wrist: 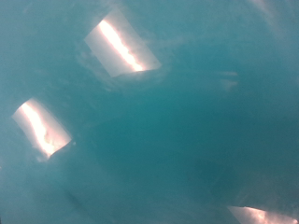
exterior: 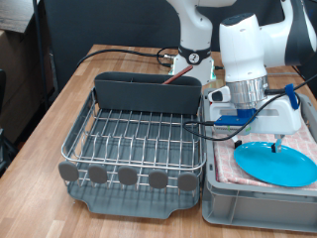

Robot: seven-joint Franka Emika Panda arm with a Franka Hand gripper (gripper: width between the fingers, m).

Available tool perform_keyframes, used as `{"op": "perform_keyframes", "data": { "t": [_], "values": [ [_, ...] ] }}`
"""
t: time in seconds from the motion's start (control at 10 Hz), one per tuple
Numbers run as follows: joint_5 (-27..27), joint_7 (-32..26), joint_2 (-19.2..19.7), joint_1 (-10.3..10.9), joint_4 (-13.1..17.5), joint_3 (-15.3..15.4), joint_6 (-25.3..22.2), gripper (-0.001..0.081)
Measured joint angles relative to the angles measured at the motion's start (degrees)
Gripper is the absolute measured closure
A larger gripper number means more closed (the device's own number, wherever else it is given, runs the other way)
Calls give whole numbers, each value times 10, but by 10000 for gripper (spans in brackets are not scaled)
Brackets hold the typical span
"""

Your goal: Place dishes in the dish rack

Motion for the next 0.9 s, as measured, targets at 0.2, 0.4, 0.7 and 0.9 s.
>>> {"op": "perform_keyframes", "data": {
  "t": [0.2, 0.4, 0.7, 0.9],
  "values": [
    [0, 0, 0, 0, 2, 0, 0, 3],
    [0, 0, 1, 0, 3, 0, 0, 257],
    [0, 0, 3, 0, 4, 2, 0, 416],
    [1, -1, 4, -7, 4, 10, 1, 658]
  ]
}}
